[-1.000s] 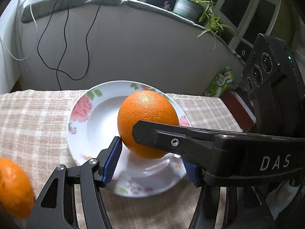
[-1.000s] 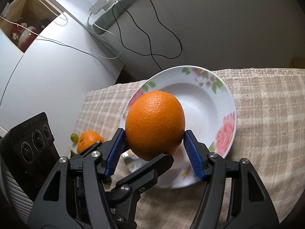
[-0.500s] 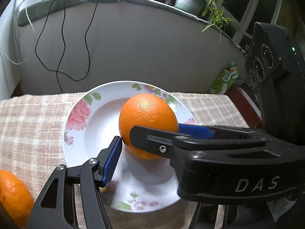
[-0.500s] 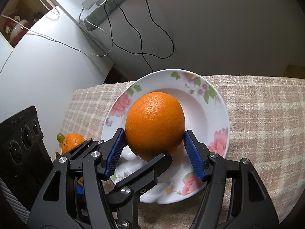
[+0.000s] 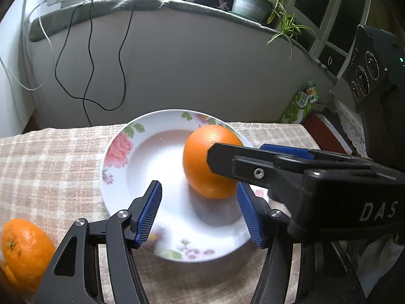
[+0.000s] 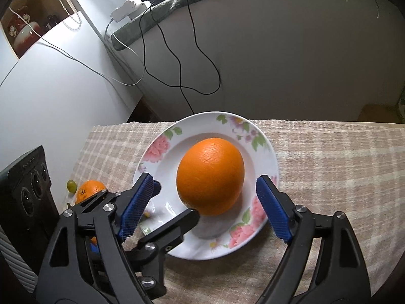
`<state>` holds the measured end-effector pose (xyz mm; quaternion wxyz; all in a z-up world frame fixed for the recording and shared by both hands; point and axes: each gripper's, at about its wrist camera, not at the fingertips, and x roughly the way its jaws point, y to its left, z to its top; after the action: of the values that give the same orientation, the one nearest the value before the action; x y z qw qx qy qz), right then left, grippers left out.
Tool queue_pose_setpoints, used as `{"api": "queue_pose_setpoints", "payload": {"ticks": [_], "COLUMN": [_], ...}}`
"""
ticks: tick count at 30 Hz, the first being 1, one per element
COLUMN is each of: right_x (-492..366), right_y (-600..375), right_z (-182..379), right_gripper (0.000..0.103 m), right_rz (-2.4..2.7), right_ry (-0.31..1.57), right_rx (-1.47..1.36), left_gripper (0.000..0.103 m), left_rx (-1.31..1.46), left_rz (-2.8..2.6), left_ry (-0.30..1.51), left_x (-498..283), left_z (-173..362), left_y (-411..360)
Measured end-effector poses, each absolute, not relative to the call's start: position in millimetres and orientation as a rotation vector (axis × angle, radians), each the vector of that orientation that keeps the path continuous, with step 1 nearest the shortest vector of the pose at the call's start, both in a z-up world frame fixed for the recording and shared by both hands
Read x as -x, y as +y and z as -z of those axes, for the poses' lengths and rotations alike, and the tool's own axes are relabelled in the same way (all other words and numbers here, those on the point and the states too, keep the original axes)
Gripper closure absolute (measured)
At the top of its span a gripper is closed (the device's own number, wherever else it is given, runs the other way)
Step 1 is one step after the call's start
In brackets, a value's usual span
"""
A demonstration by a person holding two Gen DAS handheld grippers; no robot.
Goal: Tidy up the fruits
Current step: 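Open the right tool, release the orange, and withdraw from the plate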
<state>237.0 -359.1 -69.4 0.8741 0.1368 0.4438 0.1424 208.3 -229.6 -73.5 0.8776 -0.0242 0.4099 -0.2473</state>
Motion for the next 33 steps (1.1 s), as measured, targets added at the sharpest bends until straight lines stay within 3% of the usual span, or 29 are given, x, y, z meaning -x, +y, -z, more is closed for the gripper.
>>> {"api": "queue_pose_setpoints", "payload": {"ticks": [21, 25, 33], "right_x": [-190.7, -182.2, -164.9], "right_y": [-342.0, -332.0, -307.1], "right_z": [44.6, 41.2, 31.0], "right_gripper": [0.017, 0.011, 0.011], "right_rz": [-0.299, -0.308, -0.362], "right_ry": [0.803, 0.800, 0.791], "right_rx": [-0.231, -0.195, -0.119], "left_gripper": [0.039, 0.039, 0.039], "left_rx": [0.041, 0.040, 0.047], "left_rz": [0.448, 0.427, 0.361], "left_ry": [0.800, 0.780, 0.750], "left_x": [-158.5, -147.3, -124.6], "left_z": [51.4, 46.9, 43.4], "left_y": [-170.3, -158.0, -124.0]}}
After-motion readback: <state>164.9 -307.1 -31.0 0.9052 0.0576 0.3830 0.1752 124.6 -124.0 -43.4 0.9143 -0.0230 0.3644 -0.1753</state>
